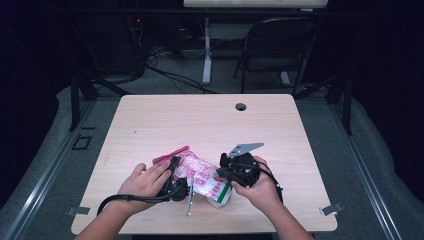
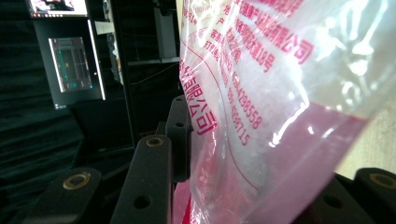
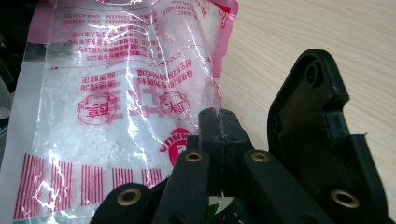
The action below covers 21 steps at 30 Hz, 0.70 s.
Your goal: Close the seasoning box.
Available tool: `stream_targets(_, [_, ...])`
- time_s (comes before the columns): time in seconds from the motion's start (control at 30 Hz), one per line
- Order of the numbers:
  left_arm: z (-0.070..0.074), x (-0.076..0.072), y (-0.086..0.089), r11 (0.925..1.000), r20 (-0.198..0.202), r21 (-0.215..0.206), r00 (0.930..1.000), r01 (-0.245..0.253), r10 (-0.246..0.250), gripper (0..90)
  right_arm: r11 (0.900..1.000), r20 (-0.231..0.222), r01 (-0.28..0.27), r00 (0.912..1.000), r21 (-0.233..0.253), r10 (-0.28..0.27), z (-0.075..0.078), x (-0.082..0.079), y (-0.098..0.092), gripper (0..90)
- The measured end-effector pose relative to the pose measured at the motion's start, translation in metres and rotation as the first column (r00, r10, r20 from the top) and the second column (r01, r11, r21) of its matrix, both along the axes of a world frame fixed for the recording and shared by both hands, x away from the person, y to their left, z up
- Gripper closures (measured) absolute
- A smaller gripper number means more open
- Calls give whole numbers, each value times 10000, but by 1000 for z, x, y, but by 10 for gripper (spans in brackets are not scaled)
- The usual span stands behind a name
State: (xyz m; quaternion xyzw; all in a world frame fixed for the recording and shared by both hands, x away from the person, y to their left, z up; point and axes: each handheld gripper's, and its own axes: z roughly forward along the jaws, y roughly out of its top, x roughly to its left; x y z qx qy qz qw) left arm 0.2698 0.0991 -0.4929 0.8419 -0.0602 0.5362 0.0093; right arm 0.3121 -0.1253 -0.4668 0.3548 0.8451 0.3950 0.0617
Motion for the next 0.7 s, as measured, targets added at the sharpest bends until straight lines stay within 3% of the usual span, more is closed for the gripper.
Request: stream_targets(0.7, [-11,0,7,9933,-227,-1098,9992,-364,341,703,10000,45,-77,10000,29,76,2,-1,4,900])
